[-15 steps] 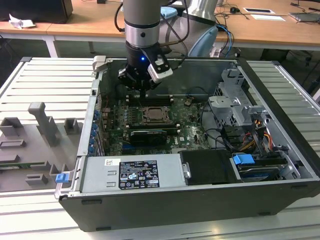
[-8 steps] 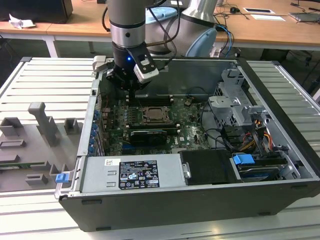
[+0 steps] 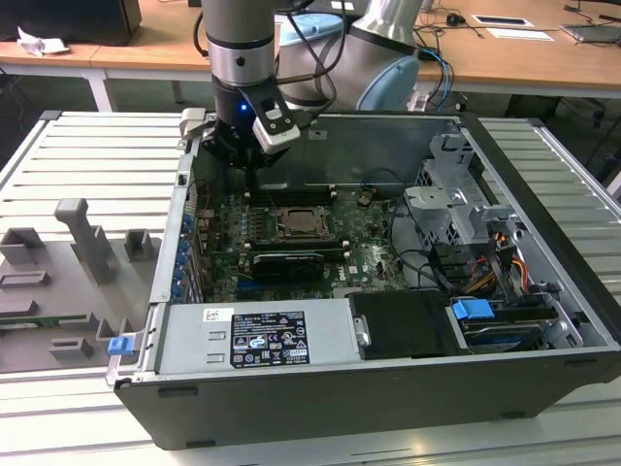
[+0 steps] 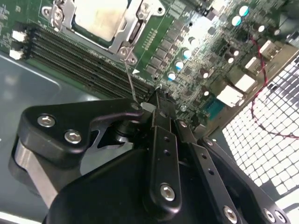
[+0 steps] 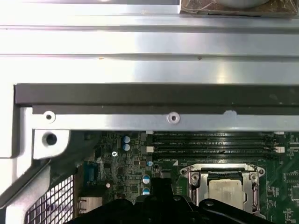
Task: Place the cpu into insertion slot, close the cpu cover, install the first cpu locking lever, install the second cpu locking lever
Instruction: 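Install the first cpu locking lever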
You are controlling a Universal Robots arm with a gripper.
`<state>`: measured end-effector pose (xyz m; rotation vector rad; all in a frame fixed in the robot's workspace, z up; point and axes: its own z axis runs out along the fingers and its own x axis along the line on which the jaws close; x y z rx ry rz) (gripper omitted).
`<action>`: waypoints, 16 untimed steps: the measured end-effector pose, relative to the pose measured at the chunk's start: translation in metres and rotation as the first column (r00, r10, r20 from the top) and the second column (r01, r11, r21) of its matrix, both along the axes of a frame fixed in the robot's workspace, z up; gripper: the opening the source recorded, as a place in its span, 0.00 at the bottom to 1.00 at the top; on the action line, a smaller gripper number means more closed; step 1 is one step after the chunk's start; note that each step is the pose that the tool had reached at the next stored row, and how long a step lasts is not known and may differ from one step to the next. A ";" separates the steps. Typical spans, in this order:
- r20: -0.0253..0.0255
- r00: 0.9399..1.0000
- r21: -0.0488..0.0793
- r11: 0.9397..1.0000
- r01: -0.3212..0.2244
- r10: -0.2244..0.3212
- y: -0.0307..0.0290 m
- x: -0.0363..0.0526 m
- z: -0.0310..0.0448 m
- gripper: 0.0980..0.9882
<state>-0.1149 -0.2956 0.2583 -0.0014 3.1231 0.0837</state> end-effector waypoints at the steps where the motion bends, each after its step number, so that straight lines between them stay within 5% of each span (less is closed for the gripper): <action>1: 0.000 1.000 0.000 1.000 0.000 0.000 0.0001 0.0000 0.0000 0.01; 16: 0.000 1.000 -0.002 1.000 0.000 0.000 0.0013 0.0132 -0.0006 0.01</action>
